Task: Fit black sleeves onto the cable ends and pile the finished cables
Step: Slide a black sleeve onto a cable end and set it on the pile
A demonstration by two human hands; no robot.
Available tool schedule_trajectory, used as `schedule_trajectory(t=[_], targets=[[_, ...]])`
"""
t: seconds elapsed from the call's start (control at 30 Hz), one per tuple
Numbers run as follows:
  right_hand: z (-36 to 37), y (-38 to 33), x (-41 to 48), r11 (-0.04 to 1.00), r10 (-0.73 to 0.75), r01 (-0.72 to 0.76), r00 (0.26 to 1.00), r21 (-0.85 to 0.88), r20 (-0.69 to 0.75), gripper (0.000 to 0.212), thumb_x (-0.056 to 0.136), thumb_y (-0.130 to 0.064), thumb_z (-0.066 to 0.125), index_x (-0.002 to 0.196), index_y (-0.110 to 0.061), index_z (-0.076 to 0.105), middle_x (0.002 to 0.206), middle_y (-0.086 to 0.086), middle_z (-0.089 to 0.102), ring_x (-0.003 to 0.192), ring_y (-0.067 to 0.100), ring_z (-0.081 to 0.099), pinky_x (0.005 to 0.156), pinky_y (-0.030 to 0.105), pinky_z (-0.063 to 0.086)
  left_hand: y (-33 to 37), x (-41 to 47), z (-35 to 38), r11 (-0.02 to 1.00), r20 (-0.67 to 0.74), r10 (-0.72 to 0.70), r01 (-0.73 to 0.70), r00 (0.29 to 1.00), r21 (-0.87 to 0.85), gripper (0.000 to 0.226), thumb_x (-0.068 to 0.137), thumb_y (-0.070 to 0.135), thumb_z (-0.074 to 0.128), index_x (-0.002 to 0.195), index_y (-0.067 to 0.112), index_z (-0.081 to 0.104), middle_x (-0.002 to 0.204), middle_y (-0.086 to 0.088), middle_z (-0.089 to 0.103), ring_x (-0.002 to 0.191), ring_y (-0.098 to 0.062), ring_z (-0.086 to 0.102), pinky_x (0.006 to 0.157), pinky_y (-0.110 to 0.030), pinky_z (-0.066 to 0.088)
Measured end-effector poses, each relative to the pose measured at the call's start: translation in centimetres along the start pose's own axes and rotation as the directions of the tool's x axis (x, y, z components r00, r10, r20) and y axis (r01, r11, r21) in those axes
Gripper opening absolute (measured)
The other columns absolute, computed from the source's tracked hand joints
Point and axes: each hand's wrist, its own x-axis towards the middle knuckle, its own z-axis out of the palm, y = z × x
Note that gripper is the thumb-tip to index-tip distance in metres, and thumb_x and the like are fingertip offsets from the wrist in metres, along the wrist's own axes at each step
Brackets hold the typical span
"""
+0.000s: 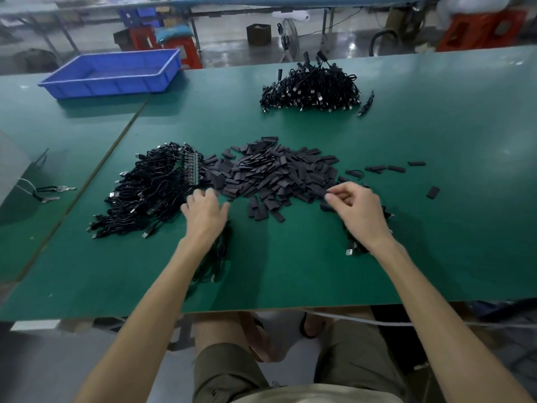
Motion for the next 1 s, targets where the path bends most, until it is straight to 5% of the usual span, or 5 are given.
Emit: schedule_trajectory(t=[0.1, 0.27, 0.37, 0.67, 1.0], targets=[[-1.8, 1.2, 1.6, 0.985, -0.011, -0.003, 0.996, -0.172, -0.083, 0.017, 0.098, -0.014, 0.069, 0.114, -0.01, 0.07, 0.097, -0.003, 0.062, 0.081, 0.005, 0.058, 0.08, 0.008, 0.047, -0.9, 0.5, 0.0, 0.986, 0.201, -0.167, 0.169, 0.965, 0.007, 0.037, 0.097, 0.044, 0.063, 0.107, 0.009, 0.064, 0.105, -0.008, 0.063, 0.106, -0.032, 0.057, 0.108, -0.05, 0.034], [-1.8, 3.3, 2.1, 0.936, 0.033, -0.048, 0.998, -0.348, -0.048, 0.041, 0.102, -0.016, 0.063, 0.14, -0.004, 0.055, 0.127, 0.005, 0.047, 0.108, 0.022, 0.056, 0.097, 0.036, 0.048, -0.6, -0.9, 0.4, 0.834, 0.272, -0.06, 0.198, 0.96, -0.515, 0.027, 0.087, 0.025, 0.08, 0.108, 0.013, 0.069, 0.093, -0.004, 0.07, 0.085, -0.021, 0.066, 0.071, -0.028, 0.049], [-1.5, 4.2, 1.9, 0.901, 0.015, -0.033, 0.999, -0.433, -0.045, 0.051, 0.103, -0.015, 0.061, 0.149, -0.001, 0.047, 0.137, 0.013, 0.045, 0.127, 0.028, 0.049, 0.113, 0.042, 0.041, -0.1, -1.5, 0.0, 0.777, 0.294, 0.044, 0.152, 0.955, -0.611, 0.021, 0.082, 0.024, 0.084, 0.099, 0.017, 0.073, 0.09, -0.011, 0.075, 0.079, -0.024, 0.068, 0.081, -0.037, 0.054], [-2.5, 5.0, 2.5, 0.912, 0.15, -0.142, 0.989, -0.385, -0.009, 0.061, 0.106, -0.014, 0.053, 0.159, -0.001, 0.027, 0.151, 0.017, 0.037, 0.141, 0.03, 0.04, 0.119, 0.048, 0.036, 1.0, -2.4, -0.1, 0.749, 0.284, 0.103, 0.114, 0.953, -0.653, 0.02, 0.085, 0.024, 0.082, 0.101, 0.018, 0.073, 0.088, -0.009, 0.077, 0.088, -0.031, 0.073, 0.092, -0.047, 0.057], [-1.4, 4.7, 2.8, 0.818, 0.097, -0.119, 0.993, -0.563, -0.07, 0.087, 0.1, -0.039, 0.063, 0.163, -0.003, 0.014, 0.164, 0.02, 0.019, 0.154, 0.036, 0.014, 0.123, 0.057, 0.014, 1.5, -2.6, 0.1, 0.746, 0.321, 0.116, 0.131, 0.94, -0.653, 0.016, 0.088, 0.016, 0.077, 0.103, 0.015, 0.071, 0.085, -0.005, 0.078, 0.075, -0.02, 0.076, 0.08, -0.032, 0.059]])
